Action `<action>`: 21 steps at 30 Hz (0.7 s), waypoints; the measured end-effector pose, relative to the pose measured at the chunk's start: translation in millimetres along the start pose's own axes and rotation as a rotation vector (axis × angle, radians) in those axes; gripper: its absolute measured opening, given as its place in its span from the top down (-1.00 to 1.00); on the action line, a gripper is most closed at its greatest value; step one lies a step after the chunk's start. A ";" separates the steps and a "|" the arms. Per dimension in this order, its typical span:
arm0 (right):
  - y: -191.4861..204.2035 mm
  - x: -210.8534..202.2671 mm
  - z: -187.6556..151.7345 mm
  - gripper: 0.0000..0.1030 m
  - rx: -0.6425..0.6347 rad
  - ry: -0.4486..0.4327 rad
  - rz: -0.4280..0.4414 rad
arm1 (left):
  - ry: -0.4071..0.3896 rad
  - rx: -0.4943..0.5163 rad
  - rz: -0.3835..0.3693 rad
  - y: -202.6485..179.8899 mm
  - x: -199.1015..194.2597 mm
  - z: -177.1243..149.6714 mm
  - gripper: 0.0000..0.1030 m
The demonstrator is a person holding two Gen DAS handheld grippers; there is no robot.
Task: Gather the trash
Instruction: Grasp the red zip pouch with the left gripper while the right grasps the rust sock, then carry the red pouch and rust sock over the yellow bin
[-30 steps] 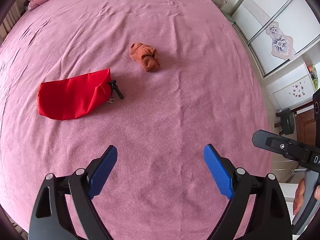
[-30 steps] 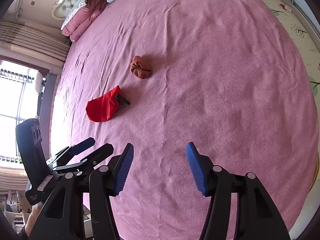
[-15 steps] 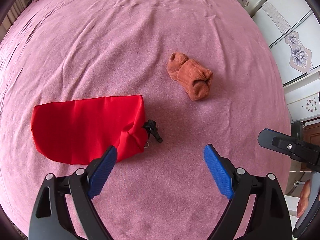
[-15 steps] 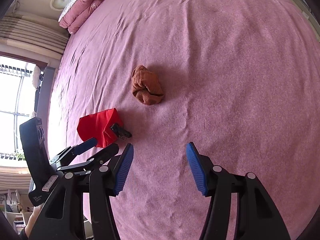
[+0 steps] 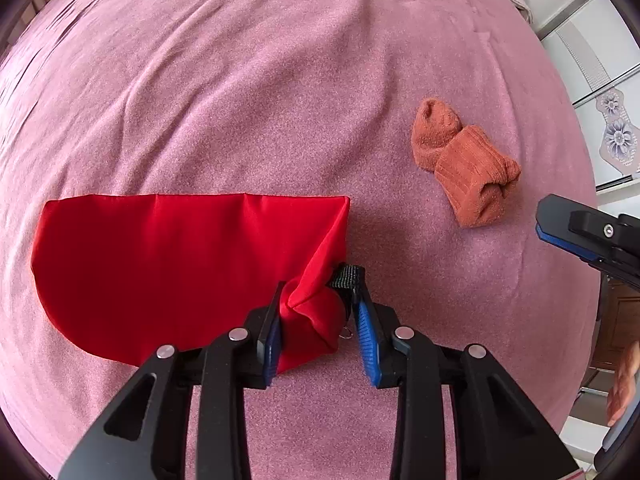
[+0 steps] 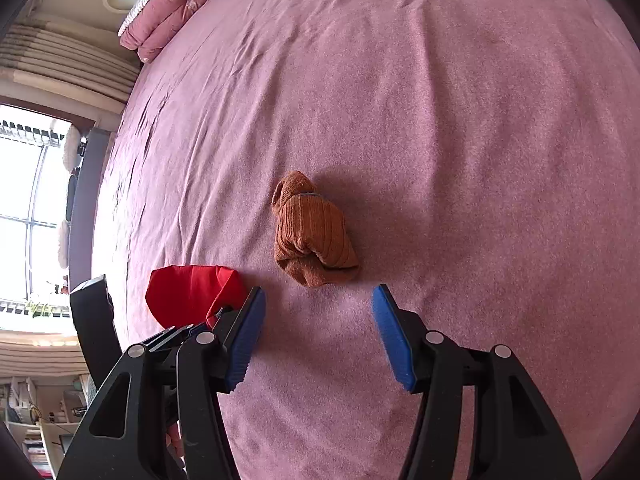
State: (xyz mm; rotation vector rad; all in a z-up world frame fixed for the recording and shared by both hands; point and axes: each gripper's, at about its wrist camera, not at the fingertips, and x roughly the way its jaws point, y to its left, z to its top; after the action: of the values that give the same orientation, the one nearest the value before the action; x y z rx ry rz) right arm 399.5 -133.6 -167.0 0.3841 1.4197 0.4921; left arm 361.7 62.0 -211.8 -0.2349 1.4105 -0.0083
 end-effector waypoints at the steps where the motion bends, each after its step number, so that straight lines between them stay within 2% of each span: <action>1: 2.4 3.3 2.6 -0.07 -0.006 0.003 -0.001 | -0.004 -0.004 -0.008 1.8 -1.8 -0.1 0.41; 5: 8.3 18.8 11.6 -0.14 -0.028 0.024 -0.031 | -0.018 -0.018 -0.041 9.3 -11.7 -2.9 0.43; 10: 6.1 38.9 22.5 -0.09 -0.019 0.055 -0.033 | -0.027 -0.063 -0.079 19.5 -25.4 -6.1 0.43; 12: 2.8 43.3 22.8 0.35 -0.012 0.071 -0.032 | -0.030 -0.084 -0.094 25.5 -31.0 -7.3 0.43; 14: 1.6 40.8 18.3 0.47 -0.006 0.085 -0.002 | -0.033 -0.099 -0.099 28.9 -35.5 -12.9 0.43; 21: -11.6 10.1 -35.4 0.48 0.032 0.112 0.040 | -0.014 -0.091 -0.097 23.9 -54.5 -43.2 0.43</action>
State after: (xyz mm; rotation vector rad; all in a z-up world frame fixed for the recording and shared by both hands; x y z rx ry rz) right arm 366.3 -139.2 -185.8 0.4164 1.5325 0.5304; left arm 307.3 86.4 -168.7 -0.3776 1.3856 -0.0224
